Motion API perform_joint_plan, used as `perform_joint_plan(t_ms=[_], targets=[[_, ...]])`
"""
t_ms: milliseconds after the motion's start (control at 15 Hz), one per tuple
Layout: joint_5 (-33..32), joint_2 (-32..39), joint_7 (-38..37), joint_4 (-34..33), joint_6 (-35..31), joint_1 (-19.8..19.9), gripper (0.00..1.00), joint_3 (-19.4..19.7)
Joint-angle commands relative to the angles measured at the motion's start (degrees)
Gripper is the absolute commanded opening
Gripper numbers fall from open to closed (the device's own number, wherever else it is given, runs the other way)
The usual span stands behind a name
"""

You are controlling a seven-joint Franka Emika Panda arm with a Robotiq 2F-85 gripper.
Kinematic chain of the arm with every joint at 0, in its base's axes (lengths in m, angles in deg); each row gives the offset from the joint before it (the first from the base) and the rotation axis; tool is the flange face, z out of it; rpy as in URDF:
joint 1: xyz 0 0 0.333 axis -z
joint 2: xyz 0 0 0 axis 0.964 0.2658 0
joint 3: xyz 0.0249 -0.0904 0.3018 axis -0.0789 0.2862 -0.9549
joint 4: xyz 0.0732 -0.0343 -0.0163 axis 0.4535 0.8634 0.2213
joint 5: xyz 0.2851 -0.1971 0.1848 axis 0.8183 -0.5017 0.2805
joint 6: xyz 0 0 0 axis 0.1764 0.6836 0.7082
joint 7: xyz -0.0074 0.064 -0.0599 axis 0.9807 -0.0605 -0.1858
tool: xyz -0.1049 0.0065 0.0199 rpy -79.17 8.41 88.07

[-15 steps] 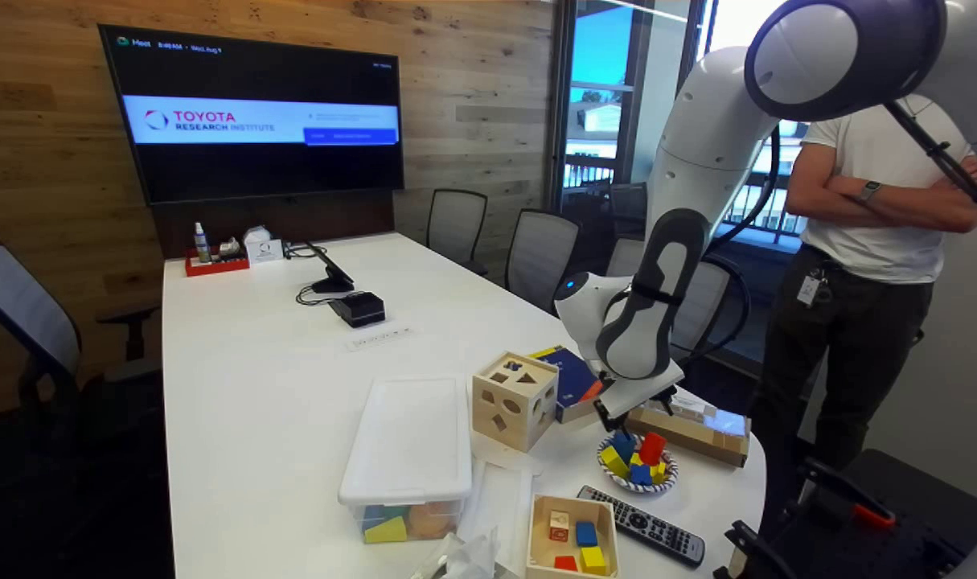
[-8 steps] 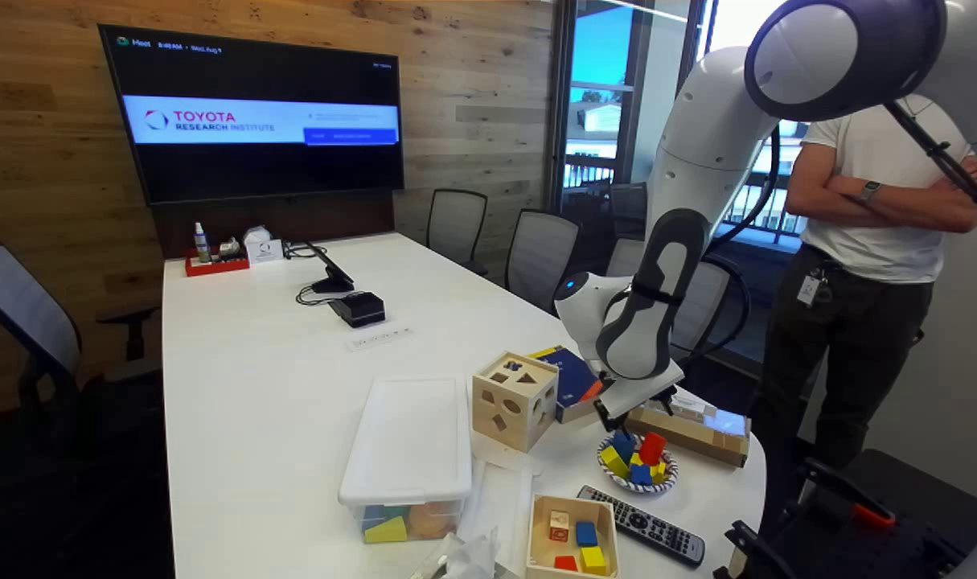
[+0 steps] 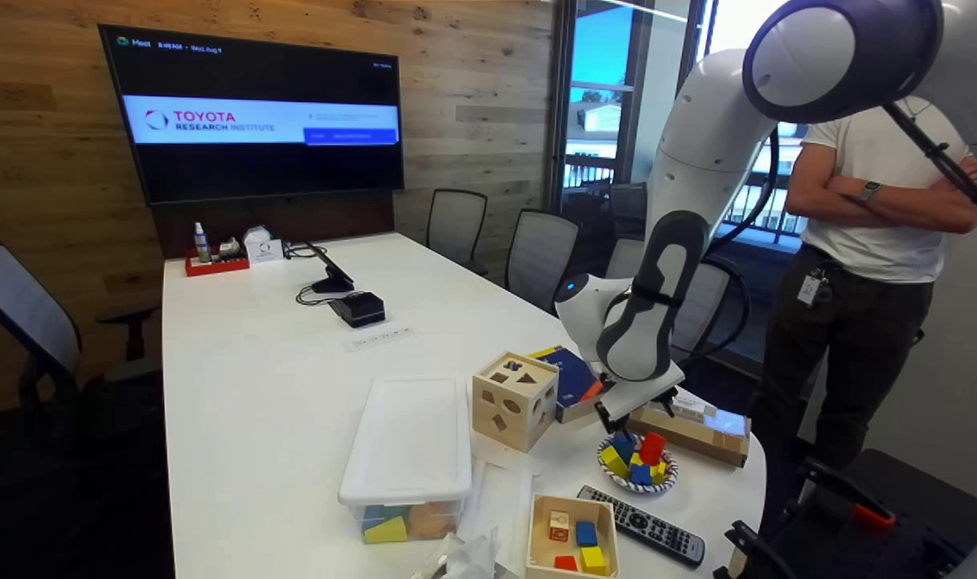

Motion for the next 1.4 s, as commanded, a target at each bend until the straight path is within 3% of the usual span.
perform_joint_plan(t_ms=[0, 533, 1067, 1333], targets=[[0.4, 0.9, 0.8, -1.2, 0.0, 0.3, 1.00, -0.2], [0.9, 2.0, 1.2, -6.4, 0.9, 0.0, 1.00, -0.3], [0.6, 1.9, 0.3, -5.8, 0.1, -0.2, 1.00, 0.0], [2.2, 6.3, -0.4, -10.1, 3.4, -0.1, 1.00, -0.3]])
